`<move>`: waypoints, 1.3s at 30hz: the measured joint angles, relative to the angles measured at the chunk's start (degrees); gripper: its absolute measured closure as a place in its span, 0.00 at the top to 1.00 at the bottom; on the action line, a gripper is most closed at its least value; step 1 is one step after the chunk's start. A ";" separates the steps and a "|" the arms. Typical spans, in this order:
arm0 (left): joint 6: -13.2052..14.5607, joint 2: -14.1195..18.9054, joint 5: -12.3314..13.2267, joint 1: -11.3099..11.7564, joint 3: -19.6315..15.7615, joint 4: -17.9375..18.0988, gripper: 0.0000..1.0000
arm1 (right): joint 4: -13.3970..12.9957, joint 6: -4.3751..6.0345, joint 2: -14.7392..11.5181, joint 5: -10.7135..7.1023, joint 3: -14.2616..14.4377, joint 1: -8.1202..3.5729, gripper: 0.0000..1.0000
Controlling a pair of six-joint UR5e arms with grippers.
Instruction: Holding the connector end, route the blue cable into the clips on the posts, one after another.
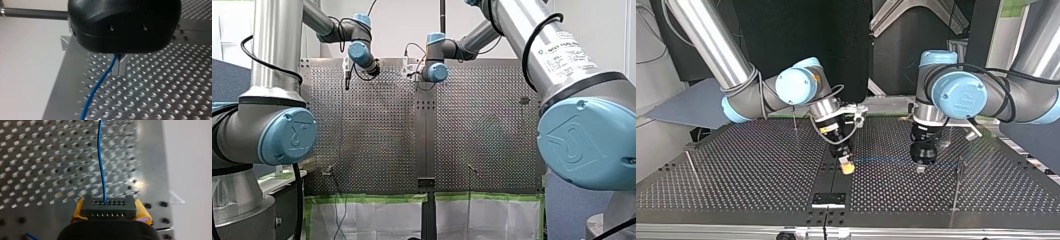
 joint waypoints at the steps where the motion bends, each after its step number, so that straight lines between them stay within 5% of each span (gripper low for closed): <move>1: 0.14 -0.19 -0.23 -0.14 0.00 -0.06 0.00 | -0.01 -0.22 0.00 0.02 0.56 -0.15 0.00; 12: 1.63 -3.27 -2.27 -2.99 0.00 -0.96 0.00 | -0.15 -2.31 0.08 0.08 5.54 -1.22 0.00; 21: -0.25 -7.03 -7.33 -8.01 -0.03 1.33 0.00 | -0.65 -4.42 0.16 0.49 9.90 -1.88 0.00; 25: -0.60 -9.19 -9.54 -10.23 -0.10 2.12 0.00 | -1.98 -5.58 0.20 0.68 12.44 -2.57 0.00; 32: -1.09 -12.50 -12.82 -14.08 -2.03 5.68 0.00 | -5.97 -6.01 0.31 0.50 16.76 -4.40 0.00; 39: -1.68 -12.98 -13.55 -15.07 -5.30 9.74 0.00 | -9.62 -6.50 0.71 0.28 21.26 -6.09 0.00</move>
